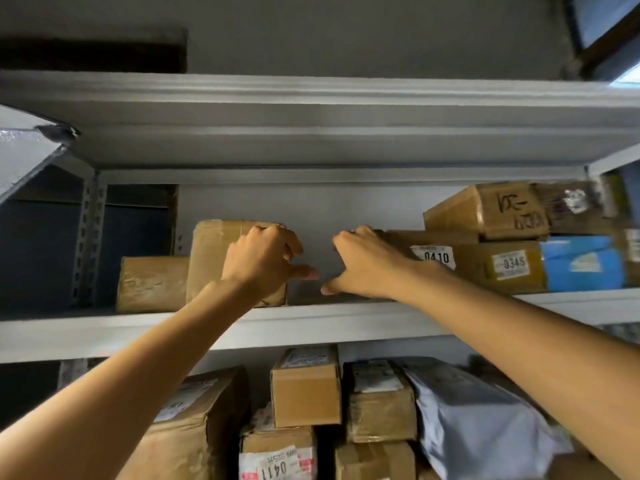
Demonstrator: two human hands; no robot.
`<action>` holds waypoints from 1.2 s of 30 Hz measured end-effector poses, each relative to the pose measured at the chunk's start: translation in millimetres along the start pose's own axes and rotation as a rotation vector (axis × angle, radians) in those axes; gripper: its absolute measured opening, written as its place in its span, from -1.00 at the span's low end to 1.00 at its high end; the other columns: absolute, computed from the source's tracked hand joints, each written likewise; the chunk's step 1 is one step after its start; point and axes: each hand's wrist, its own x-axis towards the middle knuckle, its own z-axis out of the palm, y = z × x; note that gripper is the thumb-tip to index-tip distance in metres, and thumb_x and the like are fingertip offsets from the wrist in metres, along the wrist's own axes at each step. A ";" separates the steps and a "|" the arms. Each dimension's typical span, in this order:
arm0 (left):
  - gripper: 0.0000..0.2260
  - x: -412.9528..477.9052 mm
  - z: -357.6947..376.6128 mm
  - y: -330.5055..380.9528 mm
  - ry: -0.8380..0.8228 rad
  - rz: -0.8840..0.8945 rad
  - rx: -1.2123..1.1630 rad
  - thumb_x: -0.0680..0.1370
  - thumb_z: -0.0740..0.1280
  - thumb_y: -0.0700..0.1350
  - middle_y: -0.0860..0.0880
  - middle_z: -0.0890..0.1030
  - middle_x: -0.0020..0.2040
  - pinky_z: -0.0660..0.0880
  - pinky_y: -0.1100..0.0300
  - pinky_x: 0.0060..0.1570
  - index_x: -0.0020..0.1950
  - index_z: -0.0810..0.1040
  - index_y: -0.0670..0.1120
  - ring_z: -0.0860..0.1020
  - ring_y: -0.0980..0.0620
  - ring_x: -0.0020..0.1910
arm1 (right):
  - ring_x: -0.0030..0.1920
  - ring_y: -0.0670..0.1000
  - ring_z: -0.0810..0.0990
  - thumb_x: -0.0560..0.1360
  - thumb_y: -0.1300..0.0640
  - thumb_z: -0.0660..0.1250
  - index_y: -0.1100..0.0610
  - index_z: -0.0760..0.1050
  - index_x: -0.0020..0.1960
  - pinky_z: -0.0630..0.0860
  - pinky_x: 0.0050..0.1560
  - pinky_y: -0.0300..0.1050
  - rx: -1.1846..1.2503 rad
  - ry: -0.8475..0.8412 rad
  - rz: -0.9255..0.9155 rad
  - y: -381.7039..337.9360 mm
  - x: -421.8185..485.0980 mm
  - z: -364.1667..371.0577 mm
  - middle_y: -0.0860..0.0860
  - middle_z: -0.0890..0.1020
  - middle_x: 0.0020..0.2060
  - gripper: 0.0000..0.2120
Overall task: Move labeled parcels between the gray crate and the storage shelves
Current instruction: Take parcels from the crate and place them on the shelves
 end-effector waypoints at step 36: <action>-0.29 13.4 41.0 123.2 -0.161 -0.260 -0.650 0.27 0.60 0.02 -0.04 0.66 -0.05 0.52 -0.10 0.19 0.38 0.44 0.04 0.60 -0.08 0.05 | 0.37 0.16 0.34 0.25 0.05 0.62 0.26 0.18 0.47 0.36 0.33 0.01 0.291 0.213 0.168 149.2 -73.4 4.4 0.16 0.30 0.40 -0.04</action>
